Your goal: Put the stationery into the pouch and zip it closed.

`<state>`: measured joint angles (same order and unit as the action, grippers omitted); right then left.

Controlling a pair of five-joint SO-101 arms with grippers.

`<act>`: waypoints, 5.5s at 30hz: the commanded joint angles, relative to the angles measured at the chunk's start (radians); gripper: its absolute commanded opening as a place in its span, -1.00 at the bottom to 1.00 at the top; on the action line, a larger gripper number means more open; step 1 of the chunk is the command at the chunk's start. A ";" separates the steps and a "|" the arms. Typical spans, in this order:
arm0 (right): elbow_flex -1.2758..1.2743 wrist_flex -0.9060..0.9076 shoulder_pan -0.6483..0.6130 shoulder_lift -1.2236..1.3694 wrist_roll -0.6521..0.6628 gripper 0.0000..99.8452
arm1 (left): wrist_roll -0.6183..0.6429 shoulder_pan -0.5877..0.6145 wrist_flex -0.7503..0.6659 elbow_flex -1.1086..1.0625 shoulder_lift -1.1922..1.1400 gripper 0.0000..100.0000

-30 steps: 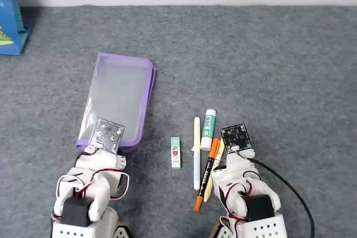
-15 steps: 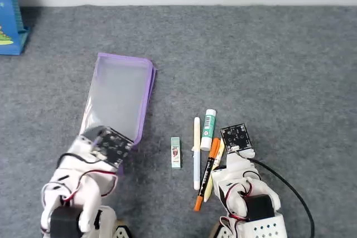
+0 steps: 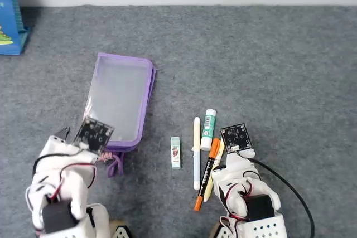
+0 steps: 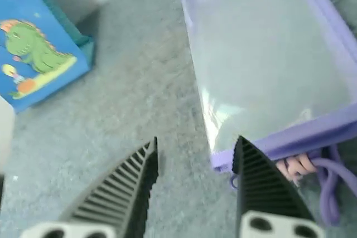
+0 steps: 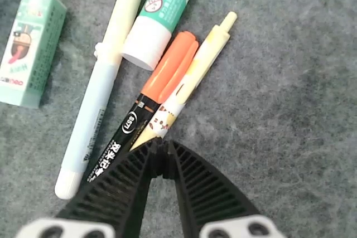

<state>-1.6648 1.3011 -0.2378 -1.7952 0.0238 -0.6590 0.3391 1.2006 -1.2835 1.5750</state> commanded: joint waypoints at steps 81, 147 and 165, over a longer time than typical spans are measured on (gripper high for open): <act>-0.018 -0.013 0.008 -0.019 -0.006 -0.98 | 0.186 0.083 -0.385 0.900 -1.797 -0.96; 0.511 -0.143 -0.291 0.443 0.224 -0.97 | 0.273 0.077 0.020 0.464 -0.990 -0.96; 1.000 -0.329 -0.610 1.354 0.091 -0.63 | 0.311 0.077 0.020 0.429 -0.985 -0.96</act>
<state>-0.7856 0.9897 -0.8117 -0.5294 0.1312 -0.3598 0.4143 1.2190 -0.8585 0.5501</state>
